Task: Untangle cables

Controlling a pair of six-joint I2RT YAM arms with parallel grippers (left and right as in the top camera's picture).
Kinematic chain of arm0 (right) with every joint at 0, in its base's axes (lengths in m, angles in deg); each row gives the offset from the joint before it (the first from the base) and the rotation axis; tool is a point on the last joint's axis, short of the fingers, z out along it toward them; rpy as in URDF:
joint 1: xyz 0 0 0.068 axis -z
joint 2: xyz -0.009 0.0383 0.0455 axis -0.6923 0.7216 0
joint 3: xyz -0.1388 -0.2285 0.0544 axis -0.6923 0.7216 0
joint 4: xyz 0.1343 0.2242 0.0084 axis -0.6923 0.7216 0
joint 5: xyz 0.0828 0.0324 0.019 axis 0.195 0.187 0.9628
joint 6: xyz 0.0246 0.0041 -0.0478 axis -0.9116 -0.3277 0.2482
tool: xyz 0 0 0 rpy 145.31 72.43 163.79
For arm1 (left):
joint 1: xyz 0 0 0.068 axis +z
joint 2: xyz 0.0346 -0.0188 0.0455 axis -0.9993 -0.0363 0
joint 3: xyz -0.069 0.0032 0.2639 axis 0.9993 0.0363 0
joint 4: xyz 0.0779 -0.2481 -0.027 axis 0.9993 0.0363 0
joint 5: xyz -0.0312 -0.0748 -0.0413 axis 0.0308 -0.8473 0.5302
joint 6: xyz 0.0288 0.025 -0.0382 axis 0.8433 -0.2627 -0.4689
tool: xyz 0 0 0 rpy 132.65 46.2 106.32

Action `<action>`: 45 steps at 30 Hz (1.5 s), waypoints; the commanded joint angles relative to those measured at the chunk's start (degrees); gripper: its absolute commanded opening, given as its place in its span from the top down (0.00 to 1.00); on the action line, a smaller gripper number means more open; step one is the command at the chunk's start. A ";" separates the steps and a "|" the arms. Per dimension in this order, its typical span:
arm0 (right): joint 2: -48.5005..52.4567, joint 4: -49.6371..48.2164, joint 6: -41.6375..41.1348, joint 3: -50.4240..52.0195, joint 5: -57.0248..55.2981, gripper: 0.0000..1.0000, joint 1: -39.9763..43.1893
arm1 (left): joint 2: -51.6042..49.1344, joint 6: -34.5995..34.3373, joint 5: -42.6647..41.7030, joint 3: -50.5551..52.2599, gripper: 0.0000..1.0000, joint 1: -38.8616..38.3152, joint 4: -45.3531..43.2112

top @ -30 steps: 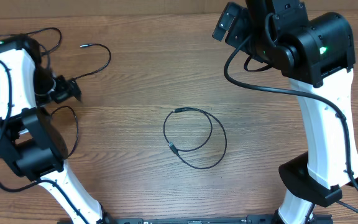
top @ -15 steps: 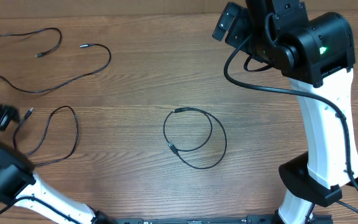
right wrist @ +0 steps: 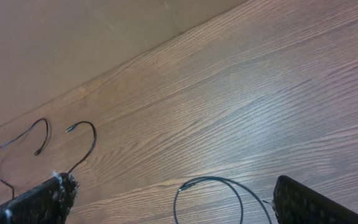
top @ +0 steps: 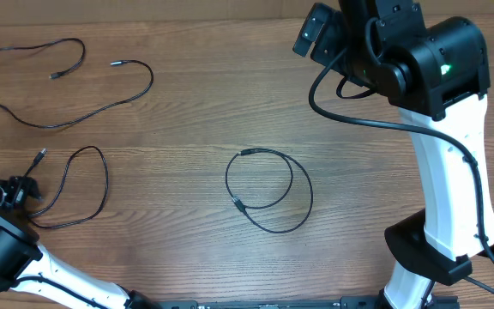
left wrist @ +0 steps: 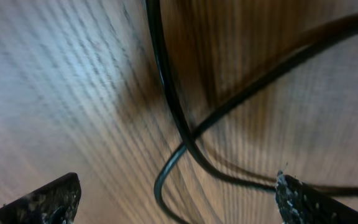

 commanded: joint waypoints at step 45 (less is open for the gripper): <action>-0.17 -0.11 0.28 0.09 -0.83 0.00 0.04 | -0.04 -5.09 -2.67 11.82 0.82 0.13 -19.41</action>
